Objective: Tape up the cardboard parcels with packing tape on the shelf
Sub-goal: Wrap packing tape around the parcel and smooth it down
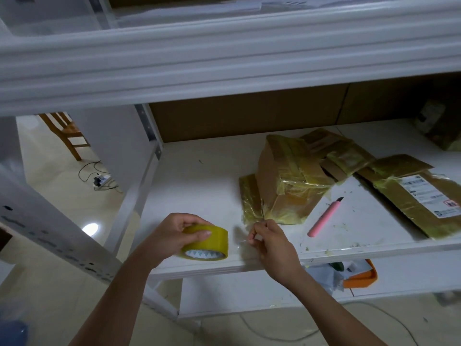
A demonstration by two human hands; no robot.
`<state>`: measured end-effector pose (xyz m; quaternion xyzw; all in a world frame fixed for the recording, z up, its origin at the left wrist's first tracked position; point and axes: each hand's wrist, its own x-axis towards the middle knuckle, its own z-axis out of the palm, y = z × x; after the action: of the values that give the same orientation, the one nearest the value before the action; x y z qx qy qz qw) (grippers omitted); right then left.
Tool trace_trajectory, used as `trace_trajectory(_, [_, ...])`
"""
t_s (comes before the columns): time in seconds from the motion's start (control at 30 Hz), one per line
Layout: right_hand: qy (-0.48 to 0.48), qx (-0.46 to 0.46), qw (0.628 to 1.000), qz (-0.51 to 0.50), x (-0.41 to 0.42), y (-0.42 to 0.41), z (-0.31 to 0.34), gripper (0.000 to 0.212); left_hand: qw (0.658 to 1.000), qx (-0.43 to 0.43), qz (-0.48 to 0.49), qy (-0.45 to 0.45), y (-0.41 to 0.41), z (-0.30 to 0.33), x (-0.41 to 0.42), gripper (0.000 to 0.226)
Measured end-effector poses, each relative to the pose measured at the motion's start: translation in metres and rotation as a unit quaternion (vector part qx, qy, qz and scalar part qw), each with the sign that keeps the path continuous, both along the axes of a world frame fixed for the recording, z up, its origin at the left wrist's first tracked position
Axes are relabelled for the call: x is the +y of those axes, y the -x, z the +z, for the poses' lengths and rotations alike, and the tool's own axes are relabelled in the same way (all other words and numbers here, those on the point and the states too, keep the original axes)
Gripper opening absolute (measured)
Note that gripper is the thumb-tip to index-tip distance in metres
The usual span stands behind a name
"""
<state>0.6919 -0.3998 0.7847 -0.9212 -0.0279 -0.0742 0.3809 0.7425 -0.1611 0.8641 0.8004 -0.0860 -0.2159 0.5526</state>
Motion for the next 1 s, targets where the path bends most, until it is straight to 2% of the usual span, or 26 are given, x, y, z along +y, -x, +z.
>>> trace_trajectory(0.1, [-0.035,-0.074,0.997,0.006,-0.007,0.004,0.017,0.019,0.999,-0.012,-0.002,0.036,-0.001,0.008,-0.001,0.07])
trace_trajectory(0.17, [-0.043,-0.115,0.992,0.016,-0.016,0.002,0.036,0.011,0.997,-0.026,-0.001,0.066,-0.003,0.016,-0.005,0.073])
trace_trajectory(0.27, [-0.081,-0.145,0.986,0.017,-0.034,-0.001,0.06,0.016,0.994,-0.045,-0.003,0.099,-0.006,0.032,-0.023,0.064])
trace_trajectory(0.4, [-0.112,-0.16,0.981,-0.021,-0.066,0.003,0.076,0.021,0.992,-0.06,0.007,0.114,-0.008,0.052,-0.055,0.016])
trace_trajectory(0.47, [-0.139,-0.16,0.976,-0.043,-0.081,0.007,0.086,0.021,0.992,-0.071,-0.014,0.104,-0.011,0.061,-0.069,0.017])
trace_trajectory(0.57, [-0.155,-0.144,0.975,-0.074,-0.104,0.012,0.101,0.033,0.991,-0.105,-0.023,0.074,-0.014,0.076,-0.095,0.021])
trace_trajectory(0.63, [-0.197,-0.125,0.968,-0.092,-0.117,0.013,0.108,0.037,0.989,-0.135,-0.017,0.051,-0.016,0.084,-0.111,0.011])
trace_trajectory(0.7, [-0.239,-0.109,0.958,-0.111,-0.128,0.011,0.111,0.035,0.987,-0.16,-0.022,0.017,-0.019,0.09,-0.124,0.004])
trace_trajectory(0.83, [-0.319,-0.087,0.933,-0.139,-0.14,0.004,0.115,0.026,0.971,-0.227,0.004,-0.07,-0.029,0.093,-0.141,0.025])
trace_trajectory(0.93, [-0.338,-0.081,0.926,-0.146,-0.143,-0.002,0.118,0.024,0.948,-0.278,0.001,-0.156,-0.031,0.097,-0.148,0.011])
trace_trajectory(1.0, [-0.351,-0.075,0.921,-0.154,-0.146,-0.006,0.117,0.021,0.934,-0.289,-0.017,-0.209,-0.033,0.099,-0.15,0.011])
